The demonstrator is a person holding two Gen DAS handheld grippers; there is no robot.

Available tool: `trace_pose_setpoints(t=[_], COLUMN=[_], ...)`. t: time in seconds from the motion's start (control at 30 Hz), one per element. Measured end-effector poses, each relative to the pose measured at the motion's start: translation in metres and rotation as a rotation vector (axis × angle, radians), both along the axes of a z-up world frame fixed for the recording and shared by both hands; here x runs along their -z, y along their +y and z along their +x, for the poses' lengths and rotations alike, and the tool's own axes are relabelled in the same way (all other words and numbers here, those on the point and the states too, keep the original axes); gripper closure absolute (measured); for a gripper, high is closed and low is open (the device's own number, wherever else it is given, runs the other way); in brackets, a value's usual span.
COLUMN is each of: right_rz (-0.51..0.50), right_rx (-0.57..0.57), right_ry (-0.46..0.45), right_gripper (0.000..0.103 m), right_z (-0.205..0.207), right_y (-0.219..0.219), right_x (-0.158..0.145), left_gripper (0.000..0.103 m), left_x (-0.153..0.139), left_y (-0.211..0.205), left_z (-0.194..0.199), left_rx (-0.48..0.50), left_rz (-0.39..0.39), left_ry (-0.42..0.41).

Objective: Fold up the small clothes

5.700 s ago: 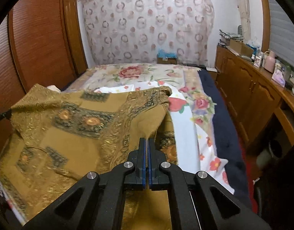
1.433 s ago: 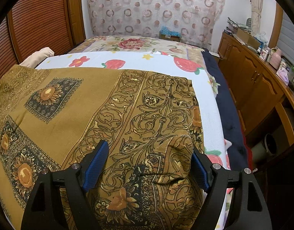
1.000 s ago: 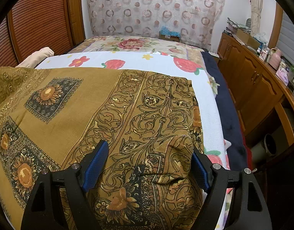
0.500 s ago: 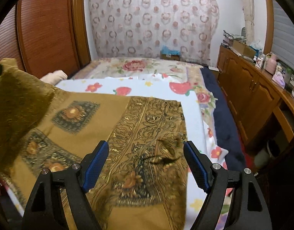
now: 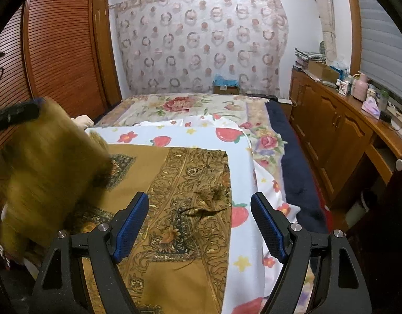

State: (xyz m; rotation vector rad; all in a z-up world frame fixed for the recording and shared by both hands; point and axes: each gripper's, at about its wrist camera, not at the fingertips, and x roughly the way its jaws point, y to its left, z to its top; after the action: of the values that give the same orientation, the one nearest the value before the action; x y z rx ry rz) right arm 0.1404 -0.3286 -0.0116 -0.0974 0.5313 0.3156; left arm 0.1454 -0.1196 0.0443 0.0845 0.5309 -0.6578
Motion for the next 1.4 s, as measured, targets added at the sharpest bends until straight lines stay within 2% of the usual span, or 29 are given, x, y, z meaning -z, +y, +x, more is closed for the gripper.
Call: trace_pose_setpoints(t=[0.07,0.13,0.33,0.53,0.73,0.8,0.87,0.97,1.03,1.07,1.17,1.3,1.4], right_rz=[0.001,0.002,-0.012,-0.052,-0.091,-0.093,-0.089,-0.094,-0.103,-0.103,-0.070,0.033,0.040], right_rx=[-0.006,-0.013,-0.067,-0.103,-0.101,-0.096,-0.097,-0.099,-0.102,-0.102,-0.119,-0.159,-0.153], right_ry=[0.004,0.006,0.029,0.095,0.166,0.189,0.198,0.200,0.188,0.185,0.159,0.120,0.067], right_gripper=[0.021,0.021,0.021,0.021,0.021,0.027,0.029,0.043,0.060,0.074,0.092,0.096,0.097], right_z=[0.002,0.003,0.008,0.020,0.041,0.047,0.051,0.053,0.050,0.050,0.034,0.014,0.000], right_y=[0.003,0.009,0.034,0.059,0.066,0.065,0.065,0.065,0.066,0.067,0.066,0.057,0.050], right_x=[0.001,0.001,0.008,0.031,0.057,0.061,0.063,0.064,0.064,0.062,0.060,0.042,0.026], left_gripper=[0.035,0.030,0.027,0.027,0.027,0.027,0.027,0.027,0.027,0.027,0.027,0.027,0.027], left_x=[0.004,0.008,0.029,0.059,0.081,0.085,0.090,0.095,0.097,0.097,0.098,0.096,0.094], left_y=[0.003,0.008,0.041,0.073,0.090,0.092,0.093,0.098,0.097,0.097,0.097,0.098,0.099], left_z=[0.000,-0.004,-0.014,-0.024,-0.029,-0.031,-0.032,-0.033,-0.034,-0.035,-0.039,-0.042,-0.042], left_rx=[-0.003,-0.028,-0.124,-0.196,-0.233,-0.239,-0.244,-0.249,-0.247,-0.246,-0.247,-0.252,-0.253], left_rz=[0.003,0.002,0.027,0.033,0.011,0.000,-0.006,-0.010,-0.018,-0.019,-0.021,-0.023,-0.031], left_ry=[0.009,0.005,0.009,0.057,0.114,0.124,0.131,0.136,0.143,0.142,0.137,0.124,0.125])
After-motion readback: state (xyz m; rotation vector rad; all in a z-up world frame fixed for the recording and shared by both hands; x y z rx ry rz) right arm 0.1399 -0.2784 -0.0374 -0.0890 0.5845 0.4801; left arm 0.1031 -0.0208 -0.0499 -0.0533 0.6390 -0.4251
